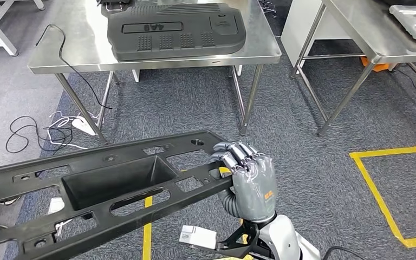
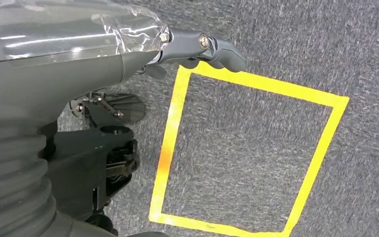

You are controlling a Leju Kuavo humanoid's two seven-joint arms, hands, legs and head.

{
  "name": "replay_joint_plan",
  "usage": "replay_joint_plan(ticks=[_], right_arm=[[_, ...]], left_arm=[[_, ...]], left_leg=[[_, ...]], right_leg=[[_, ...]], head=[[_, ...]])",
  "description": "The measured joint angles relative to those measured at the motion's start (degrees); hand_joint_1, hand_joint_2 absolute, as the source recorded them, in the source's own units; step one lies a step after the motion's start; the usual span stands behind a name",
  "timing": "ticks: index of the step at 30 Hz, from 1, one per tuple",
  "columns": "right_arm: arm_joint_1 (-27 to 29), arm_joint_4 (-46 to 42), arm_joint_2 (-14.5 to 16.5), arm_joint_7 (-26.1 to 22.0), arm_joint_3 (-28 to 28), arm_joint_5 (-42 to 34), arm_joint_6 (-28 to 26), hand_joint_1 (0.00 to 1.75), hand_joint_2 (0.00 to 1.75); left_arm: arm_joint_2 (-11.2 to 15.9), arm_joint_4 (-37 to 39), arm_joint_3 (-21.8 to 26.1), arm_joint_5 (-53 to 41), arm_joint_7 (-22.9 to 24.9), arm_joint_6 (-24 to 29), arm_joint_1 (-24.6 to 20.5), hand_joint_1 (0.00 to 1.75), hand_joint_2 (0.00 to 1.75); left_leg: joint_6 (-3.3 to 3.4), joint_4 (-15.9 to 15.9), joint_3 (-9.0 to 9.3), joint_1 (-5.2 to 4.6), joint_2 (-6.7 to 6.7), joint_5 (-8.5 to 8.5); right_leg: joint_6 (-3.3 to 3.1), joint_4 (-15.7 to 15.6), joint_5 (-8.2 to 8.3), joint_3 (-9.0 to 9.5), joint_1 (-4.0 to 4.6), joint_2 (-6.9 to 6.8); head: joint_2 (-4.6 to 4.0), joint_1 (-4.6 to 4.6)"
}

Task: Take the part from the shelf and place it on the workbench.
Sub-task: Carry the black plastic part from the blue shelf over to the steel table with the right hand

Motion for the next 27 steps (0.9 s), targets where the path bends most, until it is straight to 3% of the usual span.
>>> replay_joint_plan(ticks=[1,3,4,5,6,8,10,15,17,19,20,21,22,24,25,27], right_arm=[[0.0,0.0,0.0,0.0,0.0,-0.1,0.0,1.75,1.75],[0.0,0.1,0.0,-0.1,0.0,-0.3,0.0,1.75,1.75],[0.0,0.2,0.0,-0.2,0.0,-0.5,0.0,1.75,1.75],[0.1,0.3,0.0,-0.3,0.0,-0.6,0.0,1.75,1.75],[0.1,0.4,0.1,-0.3,0.0,-0.7,0.0,1.75,1.75],[0.0,0.5,0.1,-0.4,0.0,-0.9,0.0,1.75,1.75],[0.0,0.6,0.1,-0.5,0.0,-1.0,0.0,1.75,1.75],[0.0,0.9,0.2,-0.7,0.0,-1.0,0.0,1.75,1.75],[-0.1,0.9,0.3,-0.8,0.0,-1.1,0.0,1.75,1.75],[-0.1,0.9,0.3,-0.9,0.0,-1.1,0.0,1.75,1.75],[-0.1,0.9,0.3,-0.9,0.0,-1.2,0.0,1.75,1.75],[-0.1,1.0,0.3,-0.9,0.0,-1.2,0.0,1.75,1.75],[-0.1,1.0,0.3,-0.9,0.0,-1.3,0.0,1.75,1.75],[-0.1,1.0,0.3,-1.0,0.0,-1.4,-0.1,1.75,1.75],[-0.1,1.0,0.3,-1.0,0.0,-1.5,-0.1,1.75,1.75],[-0.2,1.1,0.3,-1.1,0.0,-1.6,-0.1,1.75,1.75]], left_arm=[[0.0,0.0,0.0,0.0,0.0,0.0,-0.1,0.0,1.75],[0.0,0.0,0.0,0.0,0.1,0.1,-0.2,0.0,1.75],[0.0,0.0,0.0,0.0,0.1,0.1,-0.2,0.0,1.75],[0.0,0.0,0.0,0.1,0.1,0.1,-0.2,0.0,1.75],[0.0,0.0,0.0,0.1,0.1,0.2,-0.1,0.0,1.75],[0.0,0.0,0.0,0.1,0.1,0.3,-0.1,0.0,1.75],[0.0,0.0,0.0,0.2,0.1,0.4,-0.1,0.0,1.75],[0.0,0.0,0.0,0.2,0.2,0.5,-0.1,0.0,1.75],[0.0,0.0,0.0,0.2,0.2,0.5,-0.1,0.0,1.75],[0.0,0.0,0.0,0.3,0.2,0.5,0.0,0.0,1.75],[0.0,0.0,0.0,0.3,0.2,0.5,0.0,0.0,1.75],[0.0,0.0,0.0,0.3,0.2,0.5,0.1,0.0,1.75],[0.0,0.0,0.0,0.4,0.2,0.5,0.1,0.0,1.75],[0.1,0.0,0.0,0.4,0.2,0.5,0.1,0.0,1.75],[0.2,0.0,0.0,0.4,0.2,0.5,0.1,0.0,1.75],[0.3,0.0,0.0,0.4,0.2,0.5,0.1,0.0,1.75]], left_leg=[[0.19,-0.5,0.3,0.21,-0.14,0.15],[0.4,-0.7,0.45,0.34,-0.45,0.15],[0.44,-0.6,0.46,0.35,-0.65,0.07],[0.38,-0.5,0.52,0.4,-0.88,-0.06],[0.2,-0.4,0.63,0.5,-1.16,-0.23],[-0.51,0.0,0.92,0.82,-1.77,-0.79],[-1.44,0.7,0.86,0.8,-2.24,-1.37],[-3.25,1.7,0.79,0.98,-2.36,-2.29],[-3.49,6.9,-1.53,0.93,-2.0,-4.7],[-3.37,14.8,-5.99,0.74,-1.85,-7.3],[-3.18,17.3,-7.71,0.63,-1.84,-7.51],[-2.87,17.6,-8.43,0.47,-1.84,-6.55],[-2.39,15.7,-8.02,0.23,-1.84,-4.49],[-1.1,8.8,-5.5,-0.45,-1.81,-0.1],[-0.51,5.8,-4.22,-0.82,-1.78,1.01],[0.16,3.5,-3.02,-1.28,-1.7,0.44]], right_leg=[[0.07,2.3,-1.29,-1.03,-0.06,1.14],[0.14,9.7,-4.52,-5.05,-0.1,3.0],[0.23,13.2,-5.49,-7.21,-0.13,3.32],[0.34,15.1,-5.34,-8.66,-0.19,3.43],[0.43,14.7,-3.98,-9.09,-0.31,3.46],[0.7,8.5,0.76,-7.15,-0.7,3.5],[0.67,2.8,3.15,-5.15,-0.81,3.86],[-1.6,1.7,2.54,-4.58,-0.47,4.06],[-2.32,1.6,2.25,-3.96,-0.39,3.76],[-2.81,1.6,1.71,-3.41,-0.03,3.55],[-2.96,1.6,1.37,-3.05,0.19,3.51],[-3.05,1.6,0.97,-2.58,0.39,3.52],[-3.1,1.6,0.49,-1.94,0.58,3.53],[-3.05,1.5,-0.59,-0.56,0.9,3.49],[-2.9,1.4,-1.04,-0.04,0.98,3.5],[-2.44,1.2,-1.43,0.4,0.98,3.43]], head=[[0.0,0.14],[0.0,0.46],[0.0,0.61],[0.0,0.71],[0.0,0.76],[0.0,0.92],[0.0,1.24],[0.0,0.67],[0.0,0.26],[0.0,-0.02],[0.0,-0.05],[0.0,-0.06],[0.0,-0.06],[0.0,-0.02],[0.0,-0.01],[0.0,-0.04]])
